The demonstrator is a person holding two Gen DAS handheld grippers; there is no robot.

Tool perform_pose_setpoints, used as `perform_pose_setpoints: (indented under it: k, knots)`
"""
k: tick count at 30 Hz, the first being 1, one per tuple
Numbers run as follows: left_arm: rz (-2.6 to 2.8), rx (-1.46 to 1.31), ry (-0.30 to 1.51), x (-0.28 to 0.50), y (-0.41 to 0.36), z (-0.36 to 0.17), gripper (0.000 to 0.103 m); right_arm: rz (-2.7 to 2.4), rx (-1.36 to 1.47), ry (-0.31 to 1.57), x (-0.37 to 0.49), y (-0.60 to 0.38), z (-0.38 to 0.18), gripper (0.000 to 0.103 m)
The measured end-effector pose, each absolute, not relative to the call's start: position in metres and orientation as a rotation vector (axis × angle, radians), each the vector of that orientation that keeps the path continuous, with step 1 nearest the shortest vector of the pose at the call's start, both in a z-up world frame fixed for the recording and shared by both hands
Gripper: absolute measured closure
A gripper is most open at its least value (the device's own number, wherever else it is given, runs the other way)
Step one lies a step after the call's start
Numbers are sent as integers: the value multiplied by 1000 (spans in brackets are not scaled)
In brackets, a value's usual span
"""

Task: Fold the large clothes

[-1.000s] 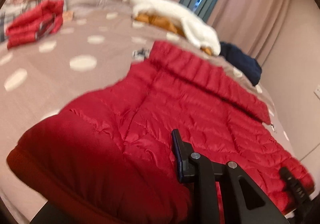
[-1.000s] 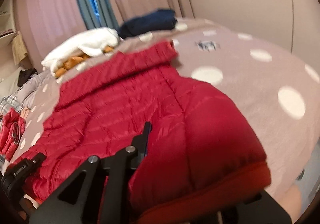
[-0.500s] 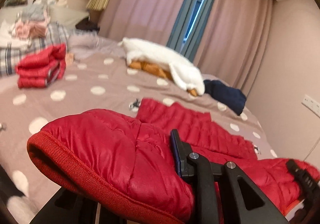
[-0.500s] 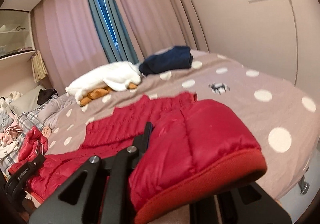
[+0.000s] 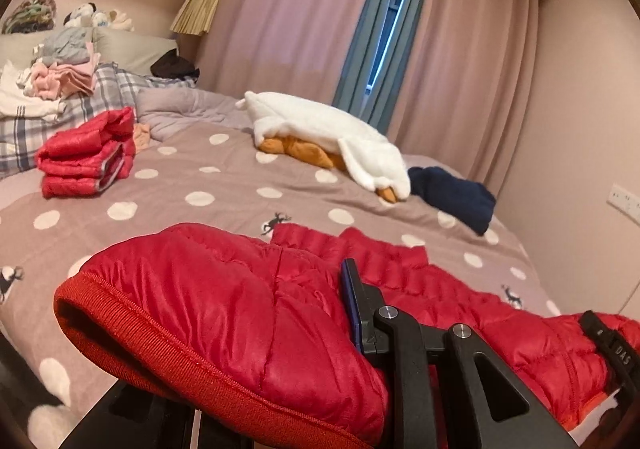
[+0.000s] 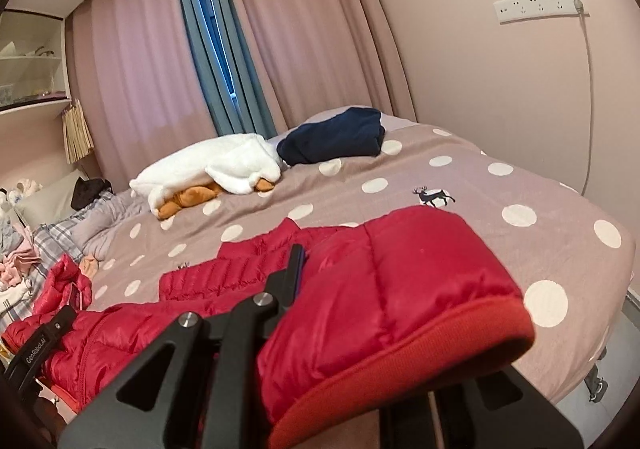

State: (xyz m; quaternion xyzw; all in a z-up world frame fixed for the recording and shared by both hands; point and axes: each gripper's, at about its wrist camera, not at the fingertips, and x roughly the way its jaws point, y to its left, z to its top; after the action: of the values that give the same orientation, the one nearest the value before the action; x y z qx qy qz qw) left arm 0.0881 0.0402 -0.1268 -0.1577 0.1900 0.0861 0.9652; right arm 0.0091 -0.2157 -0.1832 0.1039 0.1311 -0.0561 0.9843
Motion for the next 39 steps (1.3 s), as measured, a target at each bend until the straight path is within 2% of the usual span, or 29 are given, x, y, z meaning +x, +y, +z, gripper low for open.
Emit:
perform_pose_setpoints:
  k: [22, 32, 39]
  knots:
    - [196, -310, 424, 147, 37, -137, 80, -128, 176, 298, 64, -213, -188, 85]
    - [220, -303, 425, 253, 37, -140, 80, -135, 123, 305, 166, -214, -183, 85]
    - [247, -299, 473, 326, 38, -163, 80, -155, 87, 386, 262, -219, -191, 84]
